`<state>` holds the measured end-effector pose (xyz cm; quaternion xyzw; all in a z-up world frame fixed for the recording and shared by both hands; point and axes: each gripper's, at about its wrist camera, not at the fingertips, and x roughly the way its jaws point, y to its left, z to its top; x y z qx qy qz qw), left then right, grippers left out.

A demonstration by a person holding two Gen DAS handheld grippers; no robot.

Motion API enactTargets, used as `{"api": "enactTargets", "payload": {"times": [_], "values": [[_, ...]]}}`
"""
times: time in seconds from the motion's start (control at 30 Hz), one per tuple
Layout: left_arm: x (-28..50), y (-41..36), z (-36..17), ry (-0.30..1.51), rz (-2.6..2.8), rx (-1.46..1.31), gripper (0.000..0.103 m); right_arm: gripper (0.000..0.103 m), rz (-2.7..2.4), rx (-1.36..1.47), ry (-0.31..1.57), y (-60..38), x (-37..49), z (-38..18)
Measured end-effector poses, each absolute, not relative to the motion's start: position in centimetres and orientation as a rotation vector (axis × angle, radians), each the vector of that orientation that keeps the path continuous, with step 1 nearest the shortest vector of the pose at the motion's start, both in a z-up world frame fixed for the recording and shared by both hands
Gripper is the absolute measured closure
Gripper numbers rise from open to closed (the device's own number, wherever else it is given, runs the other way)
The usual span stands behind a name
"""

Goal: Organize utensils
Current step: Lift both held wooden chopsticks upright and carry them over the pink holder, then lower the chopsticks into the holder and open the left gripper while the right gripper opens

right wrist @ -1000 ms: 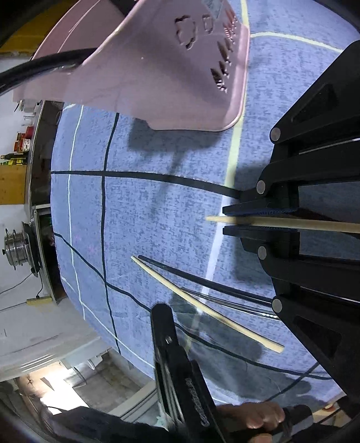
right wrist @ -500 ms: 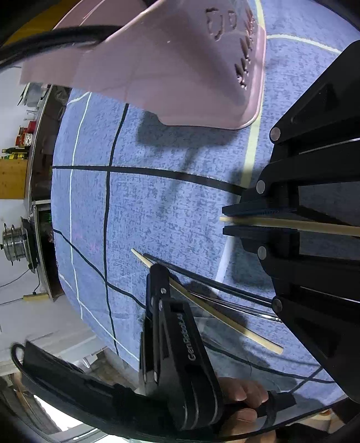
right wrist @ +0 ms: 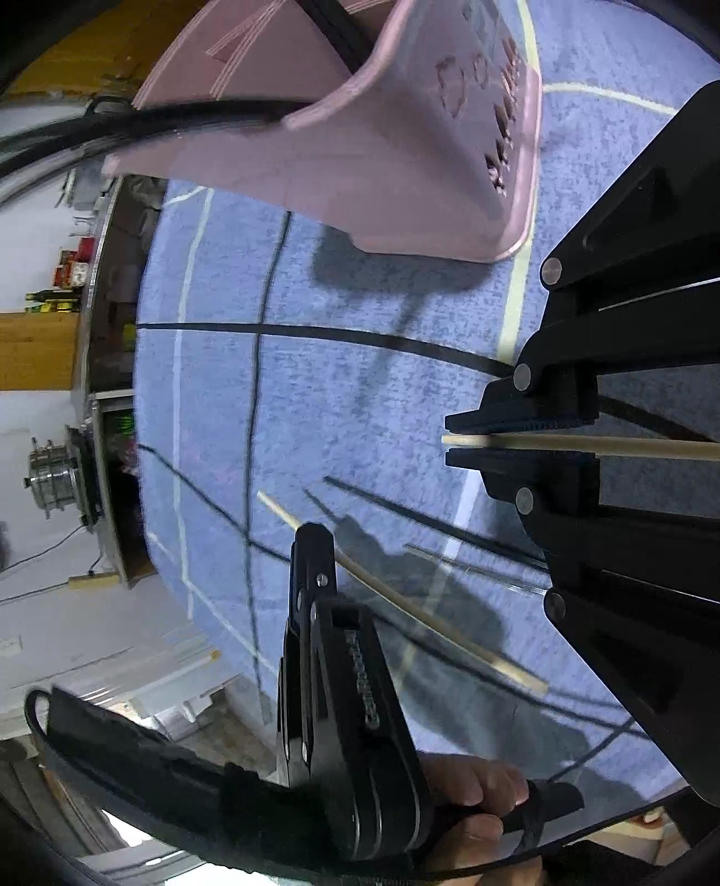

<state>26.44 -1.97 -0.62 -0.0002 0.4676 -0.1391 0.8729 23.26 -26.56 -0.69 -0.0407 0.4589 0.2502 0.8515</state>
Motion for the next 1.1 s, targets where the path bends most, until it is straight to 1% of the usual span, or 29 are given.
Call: {"api": "enactTargets", "payload": {"times": [0.27, 0.53, 0.87, 1.1], "values": [[23.2, -0.1, 6.1, 0.845, -0.303, 0.004, 0.098, 0.098, 0.527, -0.061, 0.838, -27.9, 21.3, 4.9], [19.7, 1.1, 11.0, 0.748, -0.319, -0.014, 0.098, 0.098, 0.516, -0.047, 0.728, -29.5, 18.7, 9.3], [16.9, -0.4, 13.9, 0.7, -0.354, -0.009, 0.098, 0.098, 0.49, -0.022, 0.637, -31.5, 16.4, 12.3], [15.8, -2.8, 14.6, 0.706, -0.418, -0.035, 0.098, 0.098, 0.448, 0.0, 0.601, -34.2, 15.7, 13.5]]}}
